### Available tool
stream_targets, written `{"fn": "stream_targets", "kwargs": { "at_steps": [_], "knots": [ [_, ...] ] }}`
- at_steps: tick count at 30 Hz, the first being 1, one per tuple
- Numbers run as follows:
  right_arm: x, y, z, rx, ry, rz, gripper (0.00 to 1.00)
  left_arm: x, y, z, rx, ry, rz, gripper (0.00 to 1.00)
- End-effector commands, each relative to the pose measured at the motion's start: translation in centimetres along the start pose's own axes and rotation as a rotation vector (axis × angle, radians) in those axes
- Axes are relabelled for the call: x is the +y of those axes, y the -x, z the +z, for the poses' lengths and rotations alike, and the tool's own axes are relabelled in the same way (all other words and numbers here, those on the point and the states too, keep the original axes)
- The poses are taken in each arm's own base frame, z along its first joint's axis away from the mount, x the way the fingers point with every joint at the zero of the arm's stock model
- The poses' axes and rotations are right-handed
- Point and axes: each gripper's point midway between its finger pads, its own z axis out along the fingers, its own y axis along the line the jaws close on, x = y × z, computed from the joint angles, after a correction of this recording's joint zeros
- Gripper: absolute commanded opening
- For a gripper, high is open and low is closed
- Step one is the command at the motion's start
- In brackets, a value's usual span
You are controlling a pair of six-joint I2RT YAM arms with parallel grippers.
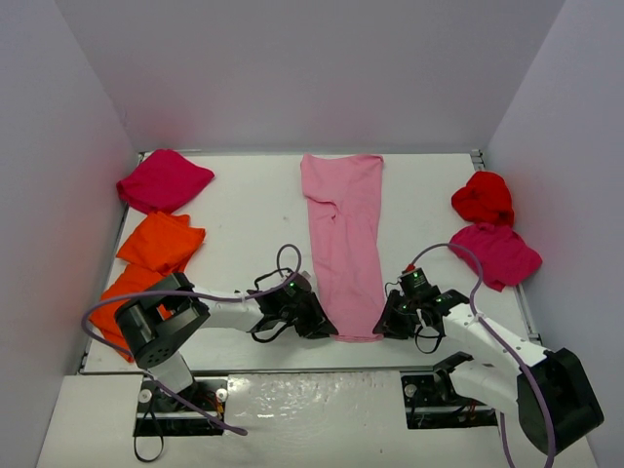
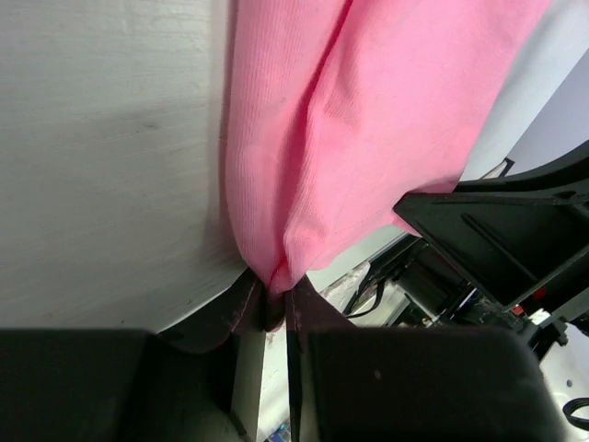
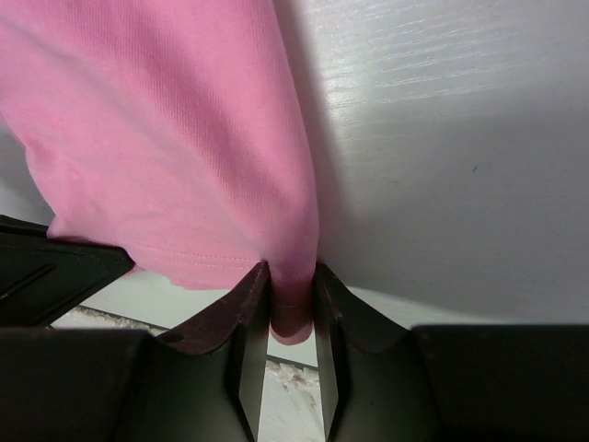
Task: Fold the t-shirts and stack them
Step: Fold the tshirt
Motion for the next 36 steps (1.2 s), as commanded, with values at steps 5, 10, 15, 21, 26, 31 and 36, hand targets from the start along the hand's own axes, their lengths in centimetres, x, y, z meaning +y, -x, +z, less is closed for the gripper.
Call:
{"fn": "stream_targets", "kwargs": {
  "at_steps": [5,10,15,21,26,31,36],
  "knots": [
    [-2.7,-0.9,0.5,0.017,-0.108,-0.013,0.04,-1.4,0.0,-0.5,-0.019,-0.029,0.047,0.00],
    [-2.7,-0.9,0.4,0.019,-0.103,-0.018,0.00,-1.2,-0.1,-0.5,-0.010,-0.026,0.050,0.00],
    [-2.4,-1.2,0.1,0.022,-0.082,-0.026,0.00,-0.8,-0.5,-0.7,0.005,-0.023,0.045,0.00],
    [-2.0,-1.4,-1.2,0.008,-0.057,-0.025,0.00,-0.4,-0.9,-2.5,-0.008,-0.009,0.031,0.00],
    [-1.9,-1.8,-2.5,-0.001,-0.048,-0.033,0.00,-0.2,-1.4,-4.3,-0.018,-0.001,0.027,0.00],
    [-1.5,-2.2,-3.7,-0.013,-0.016,-0.040,0.00,-0.4,-1.8,-6.0,-0.030,-0.021,0.015,0.00],
    [-0.6,-2.1,-5.1,-0.047,0.025,-0.045,0.00,0.2,-2.3,-7.7,-0.045,0.002,0.011,0.00]
  ]
}}
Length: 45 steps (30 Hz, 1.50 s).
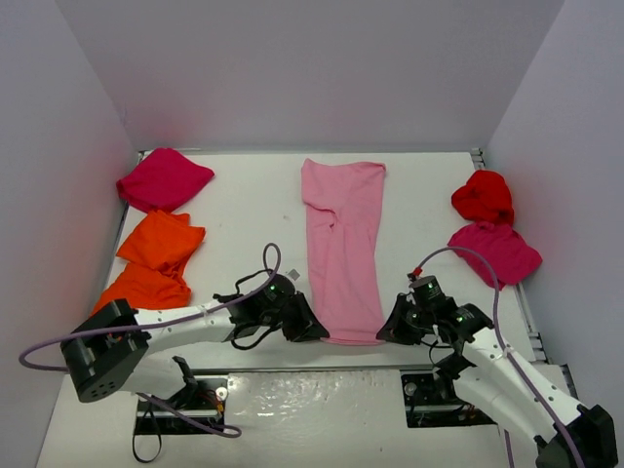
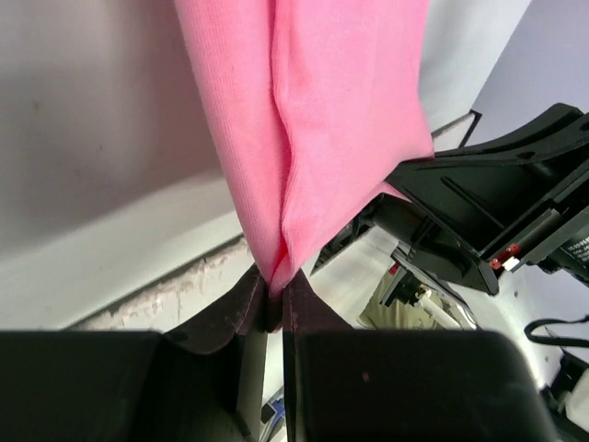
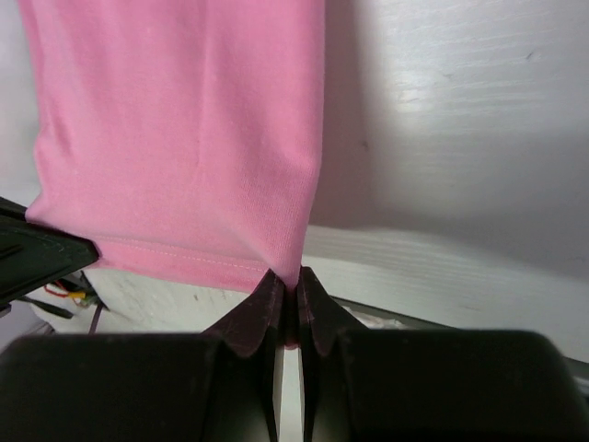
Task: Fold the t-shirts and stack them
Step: Fold the tshirt
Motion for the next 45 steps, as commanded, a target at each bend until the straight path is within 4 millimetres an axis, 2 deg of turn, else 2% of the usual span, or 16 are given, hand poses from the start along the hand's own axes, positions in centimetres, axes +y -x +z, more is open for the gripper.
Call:
{"fn": "stream_targets", "kwargs": {
  "at_steps": [1,4,8,12,14,19,24,28,37,45],
  "knots": [
    [-1.3,0.0,-1.9,-0.040,-0.081,0.006,0.00,1.4,-0.1,-2.2,-0.041,0.071,-0.025,0.00],
    [0.4,1.7,-3.4,-0.139,-0.017,-0.004,0.00,1.1,0.3,-3.8,-0.095,0.066,-0.015,0.00],
    [1.5,4.5,-5.0,-0.238,-0.055,-0.046,0.00,-0.4,1.5,-5.5,-0.165,0.072,0.032,0.00],
    [2.1,6.7,-5.3,-0.277,-0.108,-0.075,0.00,-2.3,2.2,-6.4,-0.189,0.079,0.101,0.00],
    [2.6,7.3,-4.8,-0.280,-0.103,-0.081,0.00,-4.0,2.7,-6.8,-0.201,0.064,0.129,0.00],
    [3.4,8.8,-4.9,-0.321,-0.110,-0.095,0.00,-5.6,3.8,-6.7,-0.216,0.070,0.179,0.00],
    [3.8,11.0,-6.0,-0.397,-0.156,-0.122,0.00,-7.4,4.8,-7.1,-0.231,0.058,0.221,0.00],
    [4.7,12.6,-6.4,-0.436,-0.172,-0.146,0.00,-7.8,5.9,-7.0,-0.234,0.068,0.232,0.00],
    [6.1,15.3,-5.2,-0.482,-0.175,-0.167,0.00,-8.1,8.5,-6.2,-0.243,0.075,0.234,0.00],
    [7.7,19.5,-5.2,-0.583,-0.230,-0.189,0.00,-8.7,12.9,-5.3,-0.270,0.116,0.256,0.00]
  ]
}}
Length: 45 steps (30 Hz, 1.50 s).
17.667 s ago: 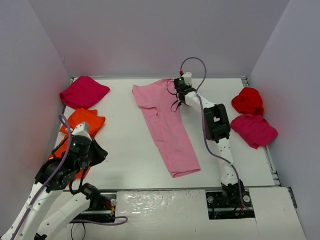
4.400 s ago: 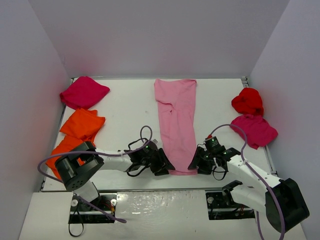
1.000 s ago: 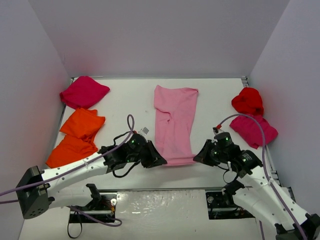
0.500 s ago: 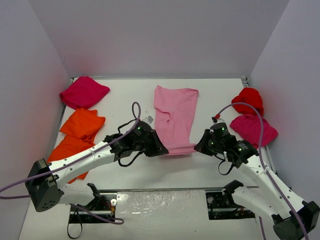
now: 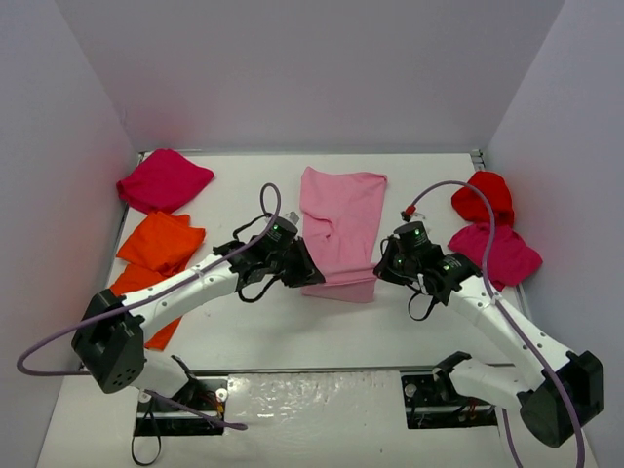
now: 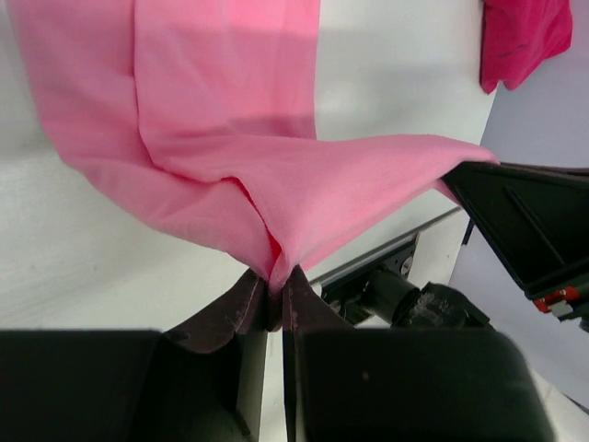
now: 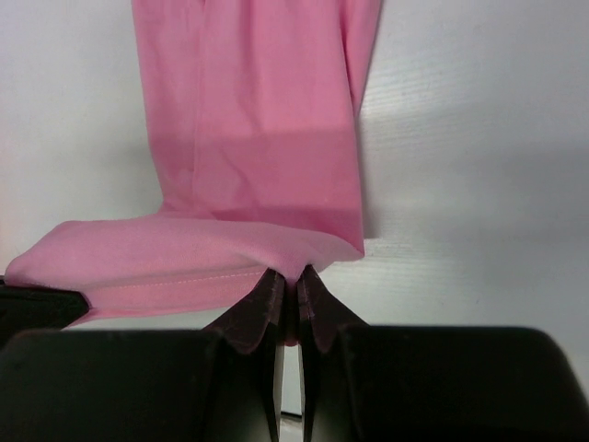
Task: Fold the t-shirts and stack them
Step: Fold the tshirt
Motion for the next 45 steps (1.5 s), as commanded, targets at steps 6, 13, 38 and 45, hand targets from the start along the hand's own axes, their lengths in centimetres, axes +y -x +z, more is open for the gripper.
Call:
{"fn": "stream_targets", "kwargs": {
  "at_steps": [6,13,38,45],
  "knots": [
    [-0.6,7.6,1.9,-0.239,-0.164,-0.036,0.00,-1.8,5.9,0.2,-0.043,0.031,0.110,0.00],
    [-0.4,9.9,4.1,-0.275,-0.183,-0.035,0.00,-3.1,9.9,0.8,-0.059,0.020,0.117,0.00],
    [0.6,14.7,13.2,-0.257,-0.154,-0.004,0.00,-3.4,14.9,4.9,-0.095,0.009,0.078,0.00],
    [0.4,16.2,14.4,-0.263,-0.162,-0.007,0.00,-3.0,16.3,5.5,-0.099,0.006,0.072,0.00]
  ]
}}
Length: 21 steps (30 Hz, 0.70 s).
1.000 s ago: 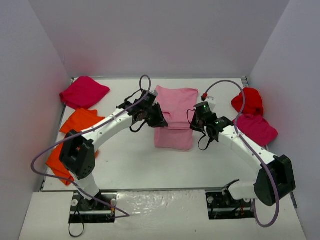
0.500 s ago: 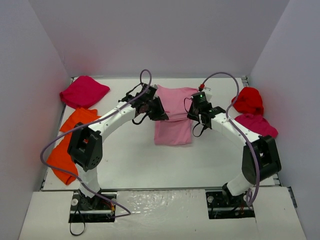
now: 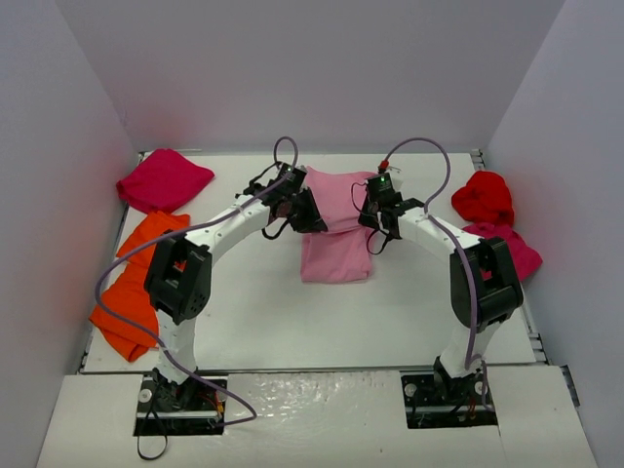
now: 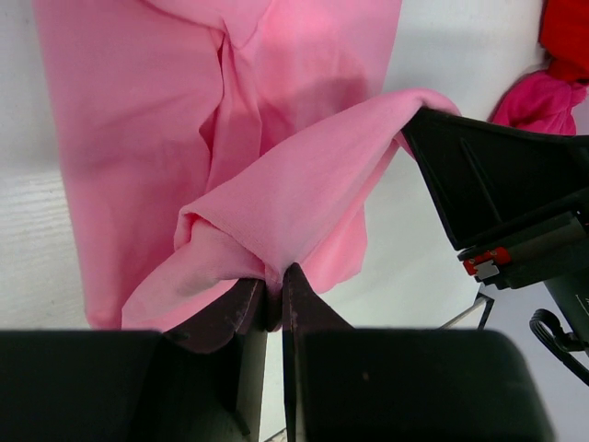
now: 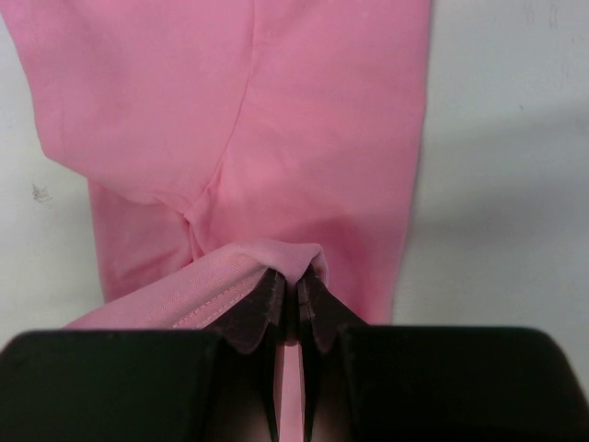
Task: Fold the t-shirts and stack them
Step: Fold the tshirt
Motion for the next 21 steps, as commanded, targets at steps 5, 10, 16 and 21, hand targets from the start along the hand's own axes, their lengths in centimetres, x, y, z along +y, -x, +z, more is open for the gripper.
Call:
{"fn": "stream_targets", "kwargs": {
  "at_steps": [5,10,16,21],
  "knots": [
    [-0.2,6.4,0.8,-0.146,-0.020,0.019,0.00,-1.9,3.8,-1.8,-0.071,-0.058,0.028,0.00],
    [-0.4,7.4,1.5,-0.159,-0.034,0.030,0.00,-1.9,4.3,-1.1,-0.063,-0.060,0.029,0.00],
    [-0.7,7.8,2.8,-0.152,-0.042,0.036,0.00,-1.6,5.1,-0.3,-0.067,-0.056,0.041,0.00],
    [-1.2,7.6,3.6,-0.141,-0.054,0.037,0.00,-1.1,6.0,0.1,-0.083,-0.039,0.050,0.00]
  ]
}}
